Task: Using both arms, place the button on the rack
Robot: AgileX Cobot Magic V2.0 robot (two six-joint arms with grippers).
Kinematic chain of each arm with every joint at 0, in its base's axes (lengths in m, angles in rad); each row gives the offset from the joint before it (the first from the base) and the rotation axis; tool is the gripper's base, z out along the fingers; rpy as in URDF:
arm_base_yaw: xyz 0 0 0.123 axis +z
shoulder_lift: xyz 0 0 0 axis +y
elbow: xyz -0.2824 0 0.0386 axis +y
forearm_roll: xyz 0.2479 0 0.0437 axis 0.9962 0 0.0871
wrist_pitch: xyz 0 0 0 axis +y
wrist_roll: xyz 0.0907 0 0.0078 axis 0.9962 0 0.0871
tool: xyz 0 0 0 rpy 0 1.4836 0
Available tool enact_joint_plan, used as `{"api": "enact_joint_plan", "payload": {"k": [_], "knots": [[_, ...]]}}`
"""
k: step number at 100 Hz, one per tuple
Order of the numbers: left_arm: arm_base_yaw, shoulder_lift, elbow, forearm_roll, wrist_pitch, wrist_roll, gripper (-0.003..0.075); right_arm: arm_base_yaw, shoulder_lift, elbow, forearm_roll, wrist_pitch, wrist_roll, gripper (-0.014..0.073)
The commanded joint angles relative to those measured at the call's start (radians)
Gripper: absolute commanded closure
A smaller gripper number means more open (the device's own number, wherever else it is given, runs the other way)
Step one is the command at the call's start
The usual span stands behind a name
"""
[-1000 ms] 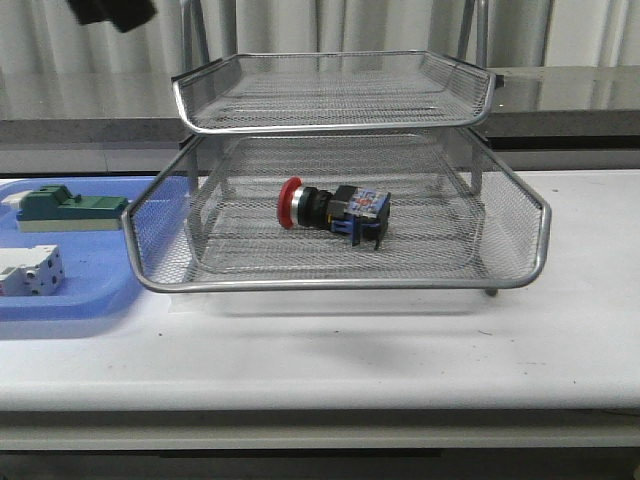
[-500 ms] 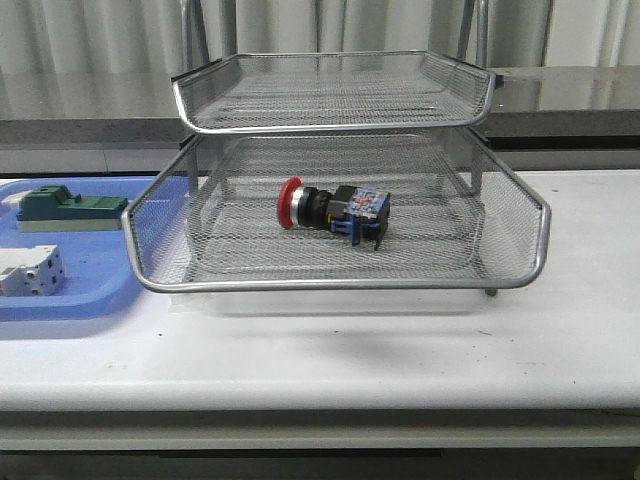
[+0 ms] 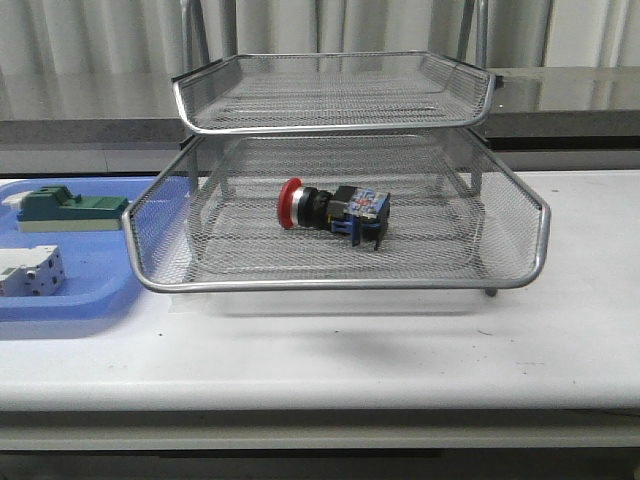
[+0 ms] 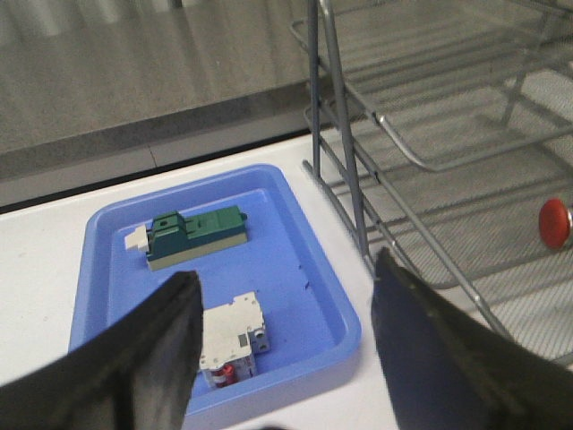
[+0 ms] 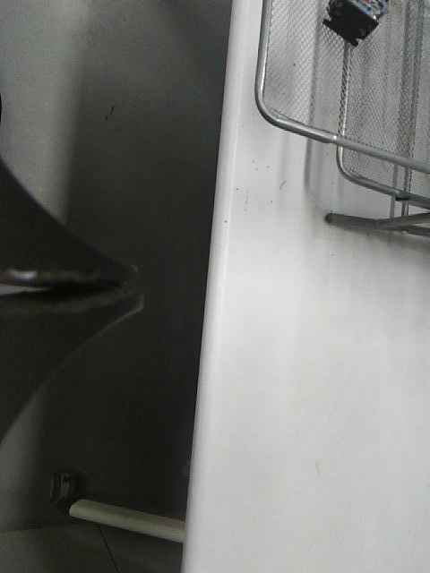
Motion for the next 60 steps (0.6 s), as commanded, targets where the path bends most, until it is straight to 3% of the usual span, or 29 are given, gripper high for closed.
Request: {"api": "enact_joint_plan", "payload": {"k": [1,27,60], "knots": [[0.005,-0.053,0.042,-0.064,-0.182,-0.025,0.0311,-0.006,0.008,-0.032,-0.001,-0.058,-0.004,0.0663],[0.005,-0.117,0.228,-0.173,-0.465,-0.025,0.0351,-0.006,0.008,-0.032,-0.001,-0.058,-0.004,0.0663],[0.005,-0.117,0.243,-0.173,-0.472,-0.025,0.0486,-0.006,0.008,-0.032,-0.001,-0.058,-0.004,0.0663]]}}
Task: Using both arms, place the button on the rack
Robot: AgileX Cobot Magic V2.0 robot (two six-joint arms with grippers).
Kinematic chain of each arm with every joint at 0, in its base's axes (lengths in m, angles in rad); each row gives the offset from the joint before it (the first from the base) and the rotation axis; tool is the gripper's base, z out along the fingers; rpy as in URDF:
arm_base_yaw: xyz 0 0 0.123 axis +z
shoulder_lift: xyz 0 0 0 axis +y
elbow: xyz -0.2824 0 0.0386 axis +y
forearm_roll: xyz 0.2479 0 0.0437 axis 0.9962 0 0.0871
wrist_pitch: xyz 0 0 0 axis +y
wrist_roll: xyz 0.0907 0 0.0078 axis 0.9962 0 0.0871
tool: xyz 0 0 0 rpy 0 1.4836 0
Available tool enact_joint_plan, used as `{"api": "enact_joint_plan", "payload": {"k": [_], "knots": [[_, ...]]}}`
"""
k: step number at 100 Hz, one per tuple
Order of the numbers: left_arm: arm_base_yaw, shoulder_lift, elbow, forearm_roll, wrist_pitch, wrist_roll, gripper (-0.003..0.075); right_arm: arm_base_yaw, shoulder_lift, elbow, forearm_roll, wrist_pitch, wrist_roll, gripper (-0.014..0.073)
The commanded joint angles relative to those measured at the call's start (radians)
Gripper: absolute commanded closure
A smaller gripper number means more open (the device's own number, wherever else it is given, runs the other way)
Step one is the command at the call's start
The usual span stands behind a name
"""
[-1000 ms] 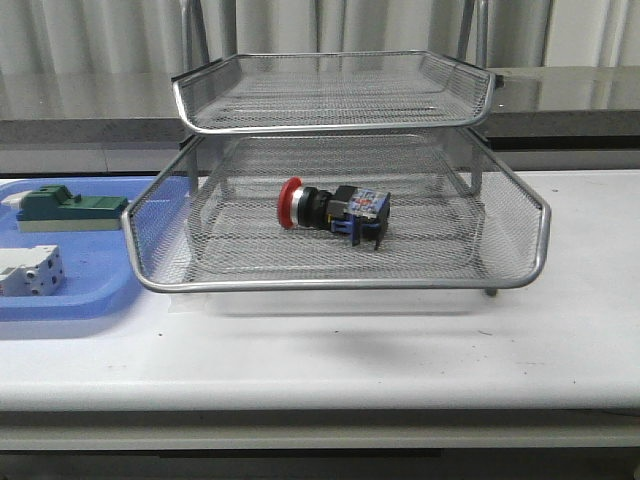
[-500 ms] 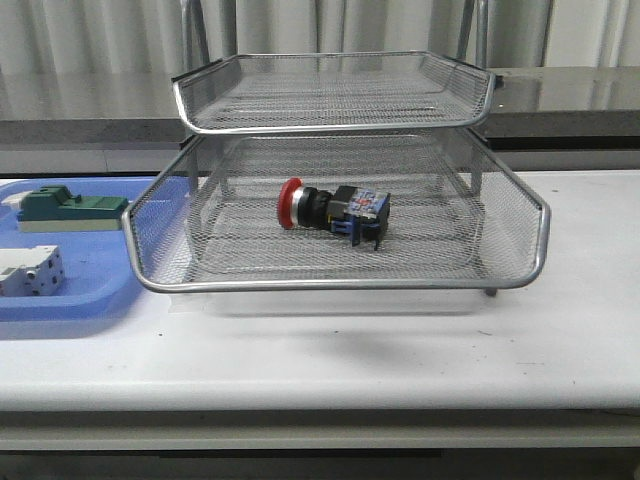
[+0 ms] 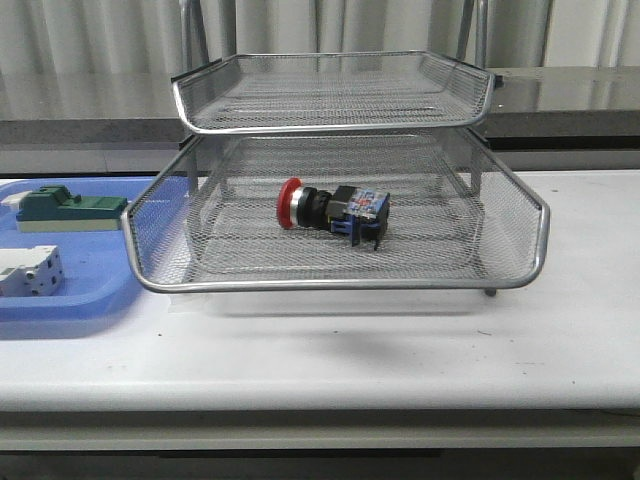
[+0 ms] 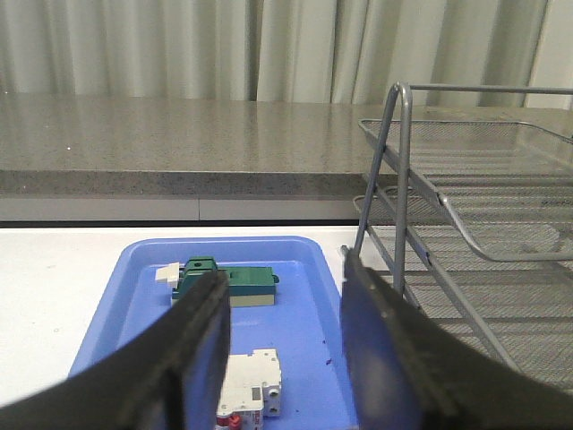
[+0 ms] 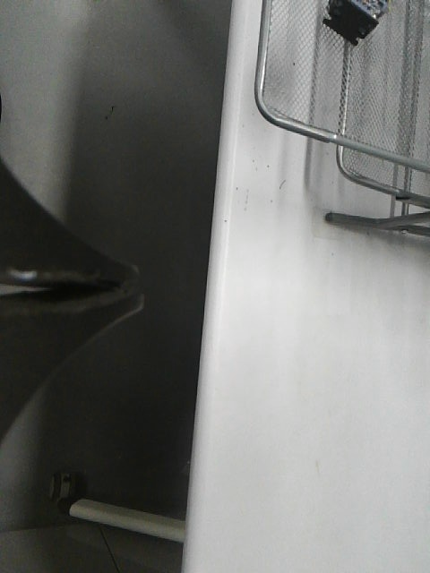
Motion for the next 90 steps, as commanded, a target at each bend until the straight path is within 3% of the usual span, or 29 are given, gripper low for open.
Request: {"api": "enact_joint_plan", "payload": {"k": [1,29,90], "knots": [[0.005,0.005,-0.026,-0.008,-0.080,-0.012,0.0495,-0.006,0.008,-0.032,-0.001,-0.058,-0.004,0.0663],[0.005,0.005,-0.026,-0.008,-0.080,-0.012,0.0740,-0.006,0.008,-0.032,-0.001,-0.058,-0.004,0.0663],[0.005,0.005,-0.026,-0.008,-0.080,-0.012,0.0740,-0.006,0.008,-0.032,0.025,-0.121,-0.004,0.0663]]}}
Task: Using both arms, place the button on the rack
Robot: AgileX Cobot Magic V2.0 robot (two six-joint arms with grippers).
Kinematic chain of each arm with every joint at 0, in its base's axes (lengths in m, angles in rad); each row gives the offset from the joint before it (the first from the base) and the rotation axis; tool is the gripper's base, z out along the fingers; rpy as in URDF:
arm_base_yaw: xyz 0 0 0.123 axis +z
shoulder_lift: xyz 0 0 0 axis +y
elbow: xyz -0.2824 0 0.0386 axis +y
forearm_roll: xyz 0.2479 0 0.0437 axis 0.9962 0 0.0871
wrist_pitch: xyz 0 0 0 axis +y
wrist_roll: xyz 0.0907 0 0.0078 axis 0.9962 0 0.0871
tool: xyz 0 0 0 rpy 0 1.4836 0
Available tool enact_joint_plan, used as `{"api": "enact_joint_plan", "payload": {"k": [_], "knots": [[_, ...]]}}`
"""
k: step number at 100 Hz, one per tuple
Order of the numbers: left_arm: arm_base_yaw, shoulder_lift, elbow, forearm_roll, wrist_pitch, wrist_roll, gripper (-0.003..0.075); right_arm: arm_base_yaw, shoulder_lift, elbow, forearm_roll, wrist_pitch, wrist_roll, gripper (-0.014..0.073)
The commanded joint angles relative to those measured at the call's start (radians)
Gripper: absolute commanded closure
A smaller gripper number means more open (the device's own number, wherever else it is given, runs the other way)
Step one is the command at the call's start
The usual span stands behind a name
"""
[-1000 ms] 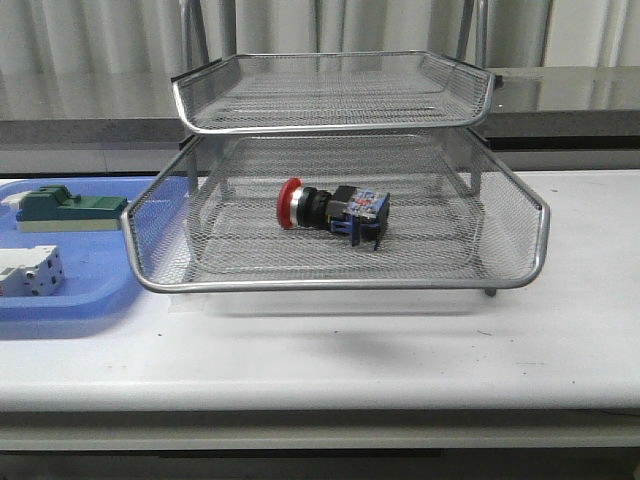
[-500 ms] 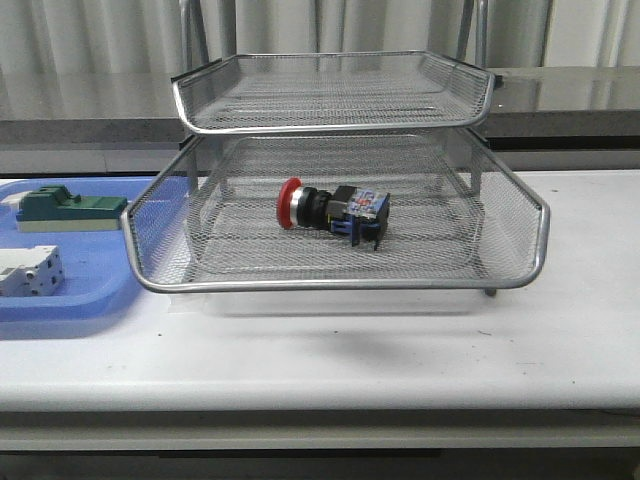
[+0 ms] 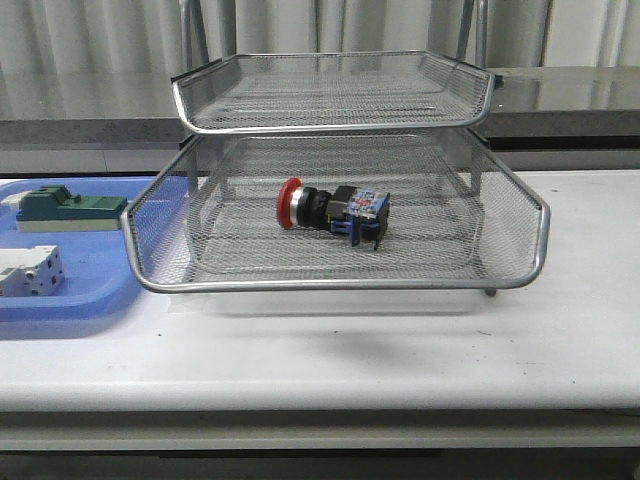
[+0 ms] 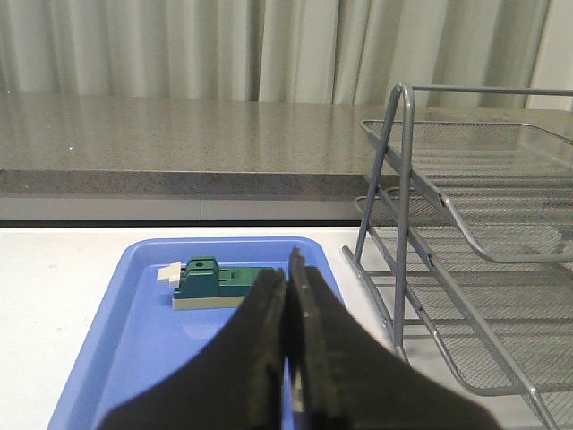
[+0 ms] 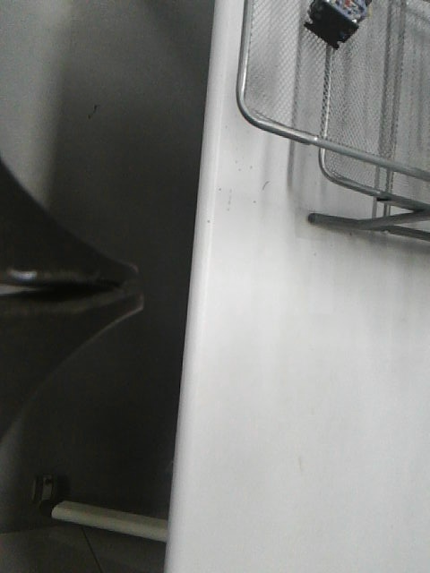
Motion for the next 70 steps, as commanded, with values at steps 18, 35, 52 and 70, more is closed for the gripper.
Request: {"api": "enact_joint_plan", "payload": {"k": [18,35,52,70], "knots": [[0.001,0.005,-0.026,-0.007,-0.080,-0.011,0.0740,-0.006,0.026,-0.032,0.098,-0.155,-0.006,0.0663],[0.001,0.005,-0.026,-0.007,-0.080,-0.011,0.0740,-0.003,0.140,-0.032,0.140,-0.178,-0.102,0.0663],[0.001,0.005,-0.026,-0.007,-0.080,-0.011,0.0740,-0.003,0.316,-0.032,0.365,-0.181,-0.337,0.0663],[0.001,0.005,-0.026,-0.007,-0.080,-0.011,0.0740,0.002,0.502,-0.032,0.642,-0.180,-0.704,0.0662]]}}
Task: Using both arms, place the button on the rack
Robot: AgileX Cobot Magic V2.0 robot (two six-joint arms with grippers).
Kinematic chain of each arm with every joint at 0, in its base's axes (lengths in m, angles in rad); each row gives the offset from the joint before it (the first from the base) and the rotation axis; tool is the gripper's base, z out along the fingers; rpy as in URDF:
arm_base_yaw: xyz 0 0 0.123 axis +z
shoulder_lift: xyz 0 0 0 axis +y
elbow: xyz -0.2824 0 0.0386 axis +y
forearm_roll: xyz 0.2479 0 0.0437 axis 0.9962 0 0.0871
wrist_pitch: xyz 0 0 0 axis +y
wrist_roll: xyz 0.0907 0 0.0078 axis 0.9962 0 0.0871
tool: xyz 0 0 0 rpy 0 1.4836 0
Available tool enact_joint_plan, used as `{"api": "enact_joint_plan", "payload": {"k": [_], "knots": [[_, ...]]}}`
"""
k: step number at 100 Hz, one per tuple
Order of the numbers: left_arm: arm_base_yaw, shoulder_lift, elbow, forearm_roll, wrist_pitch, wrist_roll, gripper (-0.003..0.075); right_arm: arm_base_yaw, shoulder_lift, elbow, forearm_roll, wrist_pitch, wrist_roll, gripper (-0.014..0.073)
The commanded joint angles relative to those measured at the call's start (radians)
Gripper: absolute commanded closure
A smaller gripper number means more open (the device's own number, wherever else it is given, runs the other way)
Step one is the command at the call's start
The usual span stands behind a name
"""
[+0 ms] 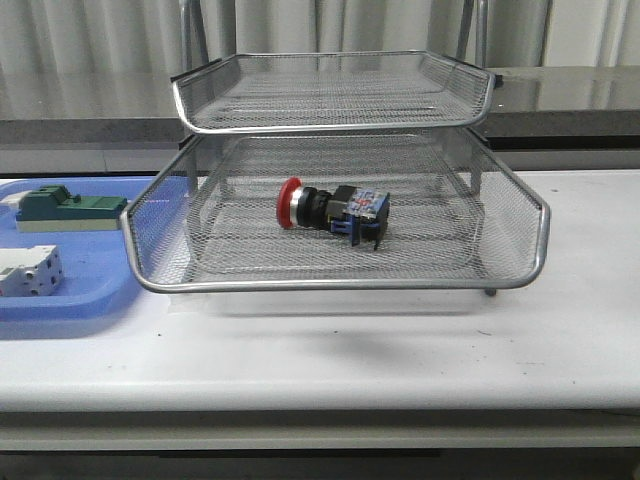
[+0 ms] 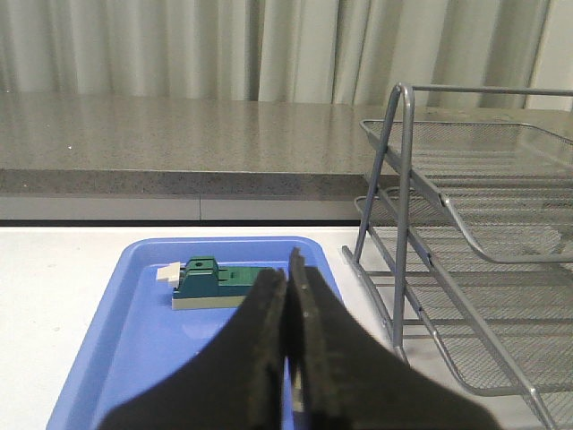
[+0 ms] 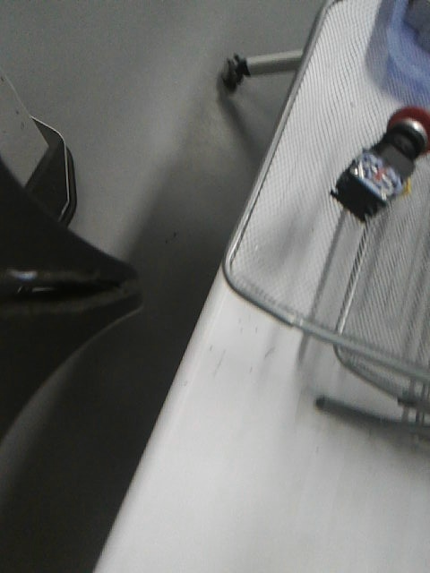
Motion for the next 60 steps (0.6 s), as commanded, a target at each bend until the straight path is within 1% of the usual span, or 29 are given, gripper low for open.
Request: {"api": "enact_joint_plan", "payload": {"k": [1,6,12,22,37,50,60], "knots": [[0.001,0.005,-0.026,-0.006,-0.080,-0.011,0.0740,0.004,0.072,-0.032,0.168,-0.046,-0.196,0.0662],[0.001,0.005,-0.026,-0.006,-0.080,-0.011,0.0740,0.017,0.119,-0.032,0.227,-0.048,-0.274,0.0661],[0.001,0.005,-0.026,-0.006,-0.080,-0.011,0.0740,0.043,0.160,-0.032,0.264,-0.050,-0.353,0.0661],[0.001,0.005,-0.026,-0.006,-0.080,-0.011,0.0740,0.117,0.225,-0.032,0.280,-0.060,-0.421,0.0661],[0.001,0.005,-0.026,-0.006,-0.080,-0.011,0.0740,0.245,0.320,-0.032,0.275,-0.125,-0.448,0.0661],[0.001,0.005,-0.026,-0.006,-0.080,-0.011,0.0740,0.361,0.400,-0.032,0.266,-0.240,-0.465,0.0661],[0.001,0.005,-0.026,-0.006,-0.080,-0.011,0.0740,0.431,0.474,-0.034,0.249,-0.323,-0.476,0.0661]]}}
